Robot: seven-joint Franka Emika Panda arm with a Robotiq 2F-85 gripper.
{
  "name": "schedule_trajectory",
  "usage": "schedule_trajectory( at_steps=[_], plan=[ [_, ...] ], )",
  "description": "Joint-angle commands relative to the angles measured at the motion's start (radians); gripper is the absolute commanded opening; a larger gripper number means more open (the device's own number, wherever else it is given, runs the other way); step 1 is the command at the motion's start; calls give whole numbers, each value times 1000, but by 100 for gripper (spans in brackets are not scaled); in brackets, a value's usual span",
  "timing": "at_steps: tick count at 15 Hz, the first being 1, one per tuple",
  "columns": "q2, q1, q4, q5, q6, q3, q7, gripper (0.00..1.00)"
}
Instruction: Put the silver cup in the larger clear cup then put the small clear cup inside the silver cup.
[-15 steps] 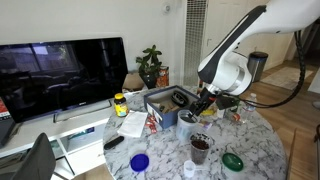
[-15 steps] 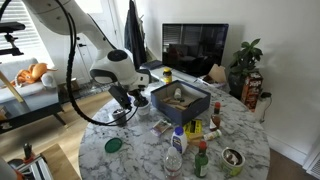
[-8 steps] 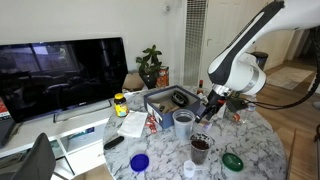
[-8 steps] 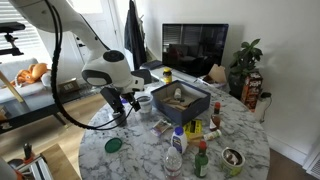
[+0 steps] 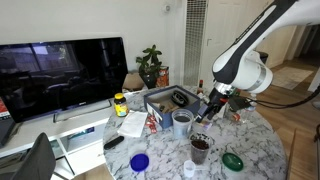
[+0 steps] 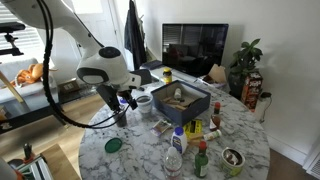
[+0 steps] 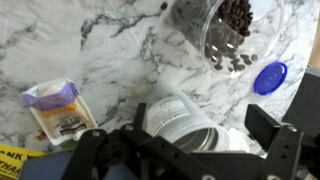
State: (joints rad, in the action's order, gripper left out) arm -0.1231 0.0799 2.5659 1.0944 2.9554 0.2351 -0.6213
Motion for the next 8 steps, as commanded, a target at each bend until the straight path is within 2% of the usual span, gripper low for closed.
schedule_trajectory(
  at_steps=[1,3,4,8],
  plan=[
    [21,15,104,-145,-70,-21,130,100],
    [28,6,118,-131,-107,-5,115,100],
    [41,1,118,-90,-126,8,83,100],
    [42,8,122,-77,-141,18,118,100]
  ],
)
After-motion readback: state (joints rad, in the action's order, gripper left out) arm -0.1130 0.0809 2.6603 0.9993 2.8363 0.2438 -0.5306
